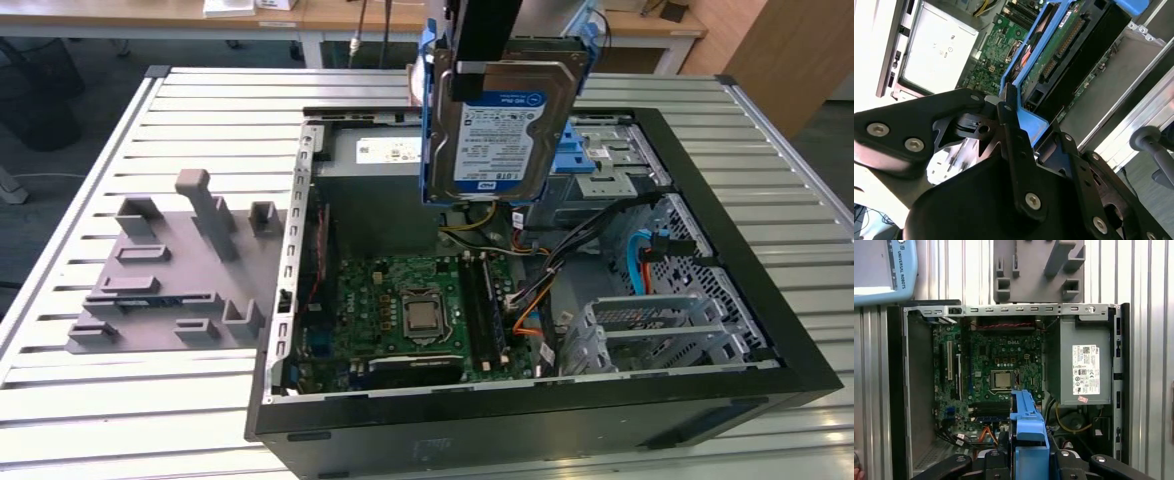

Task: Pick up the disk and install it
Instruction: 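Insert the disk into the insertion slot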

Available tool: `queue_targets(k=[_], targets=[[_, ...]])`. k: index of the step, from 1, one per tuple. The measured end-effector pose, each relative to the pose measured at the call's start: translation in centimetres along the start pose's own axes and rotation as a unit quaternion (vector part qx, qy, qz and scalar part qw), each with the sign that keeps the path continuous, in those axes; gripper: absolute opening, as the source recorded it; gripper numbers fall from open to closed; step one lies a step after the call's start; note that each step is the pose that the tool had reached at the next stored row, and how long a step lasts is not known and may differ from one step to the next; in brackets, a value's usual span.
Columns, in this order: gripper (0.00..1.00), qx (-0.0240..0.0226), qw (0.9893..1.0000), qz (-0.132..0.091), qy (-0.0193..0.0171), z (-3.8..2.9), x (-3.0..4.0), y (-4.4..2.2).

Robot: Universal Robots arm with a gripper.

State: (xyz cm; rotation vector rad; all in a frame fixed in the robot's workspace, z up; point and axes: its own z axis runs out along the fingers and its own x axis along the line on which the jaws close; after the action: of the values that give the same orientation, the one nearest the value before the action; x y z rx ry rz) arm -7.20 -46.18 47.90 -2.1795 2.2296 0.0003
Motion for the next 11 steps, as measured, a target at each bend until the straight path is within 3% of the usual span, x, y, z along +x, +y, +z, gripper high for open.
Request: queue_targets(k=[11], targets=[[0.37, 0.0, 1.0, 0.0, 0.0, 0.03, 1.71, -0.21]])
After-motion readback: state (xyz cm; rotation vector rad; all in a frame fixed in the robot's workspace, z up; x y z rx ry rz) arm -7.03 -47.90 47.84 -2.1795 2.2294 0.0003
